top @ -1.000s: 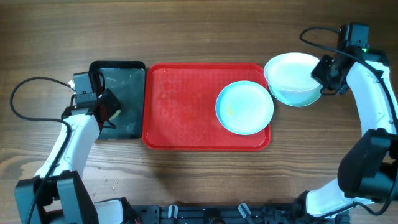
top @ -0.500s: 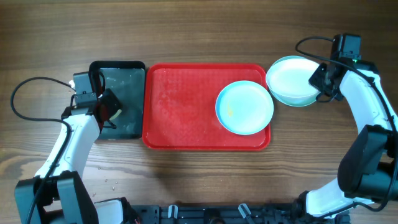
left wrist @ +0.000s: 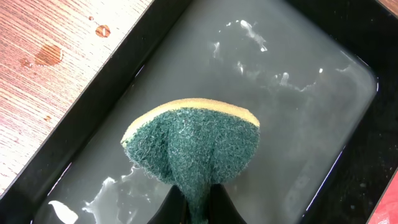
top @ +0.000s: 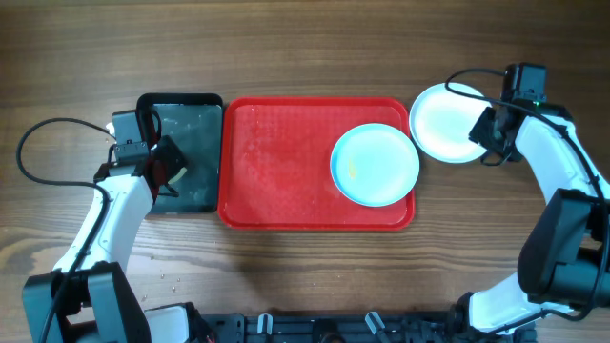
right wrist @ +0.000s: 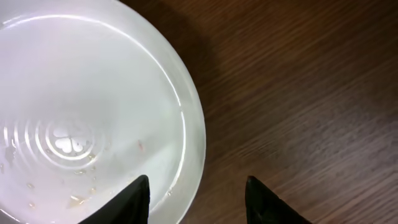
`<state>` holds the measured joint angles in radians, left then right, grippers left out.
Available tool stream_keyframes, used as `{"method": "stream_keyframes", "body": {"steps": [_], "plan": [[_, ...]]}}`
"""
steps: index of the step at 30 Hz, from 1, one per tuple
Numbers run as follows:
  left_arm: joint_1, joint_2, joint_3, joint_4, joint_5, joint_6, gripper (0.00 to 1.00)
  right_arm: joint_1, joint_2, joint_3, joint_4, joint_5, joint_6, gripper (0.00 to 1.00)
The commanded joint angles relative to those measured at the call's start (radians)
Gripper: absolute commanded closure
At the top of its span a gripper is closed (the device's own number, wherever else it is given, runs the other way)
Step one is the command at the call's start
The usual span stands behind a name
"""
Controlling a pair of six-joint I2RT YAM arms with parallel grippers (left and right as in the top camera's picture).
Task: Clean dirty plates on tray and stack at the side
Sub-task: 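Carry the white plate right and lower it onto the blue plate, then release the white plate and move right gripper back to the tray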
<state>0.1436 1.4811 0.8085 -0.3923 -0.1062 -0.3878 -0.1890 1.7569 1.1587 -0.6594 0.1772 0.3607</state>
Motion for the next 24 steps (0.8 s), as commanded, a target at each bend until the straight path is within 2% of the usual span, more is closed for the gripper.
{"method": "stream_keyframes", "body": {"steps": [1,2,4,6,7,9,10,12,15,22,24], "plan": [[0.005,-0.020,-0.004,0.004,0.005,-0.010,0.96,-0.002,-0.068,0.068,-0.036,-0.165,-0.076,0.18],[0.005,-0.020,-0.004,0.004,0.005,-0.010,0.96,-0.002,-0.088,0.068,-0.034,-0.259,-0.077,0.01],[0.005,-0.020,-0.004,0.004,0.005,-0.010,0.96,-0.002,-0.114,0.068,-0.036,-0.450,-0.081,0.00],[0.005,-0.020,-0.004,0.004,0.005,-0.010,0.96,-0.002,-0.117,0.067,-0.056,-0.674,-0.167,0.01],[0.005,-0.020,-0.004,0.004,0.005,-0.010,0.96,-0.002,-0.117,0.065,-0.079,-0.701,-0.183,0.11],[0.005,-0.020,-0.004,0.004,0.005,-0.010,0.96,-0.001,-0.117,0.061,-0.141,-0.671,-0.175,0.51],[0.005,-0.020,-0.004,0.004,0.005,-0.010,0.96,0.000,-0.117,0.060,-0.169,-0.651,-0.174,0.62],[0.005,-0.020,-0.004,0.004,0.005,-0.010,0.96,0.001,-0.117,0.040,-0.229,-0.592,-0.173,0.63],[0.005,-0.020,-0.004,0.004,0.006,-0.010,0.96,0.034,-0.117,-0.024,-0.230,-0.579,-0.174,0.62],[0.005,-0.020,-0.004,0.005,0.028,-0.010,0.96,0.254,-0.113,-0.184,-0.058,-0.323,-0.077,0.63],[0.005,-0.020,-0.004,0.004,0.027,-0.010,0.96,0.283,-0.113,-0.198,-0.044,-0.219,-0.006,0.69]]}}
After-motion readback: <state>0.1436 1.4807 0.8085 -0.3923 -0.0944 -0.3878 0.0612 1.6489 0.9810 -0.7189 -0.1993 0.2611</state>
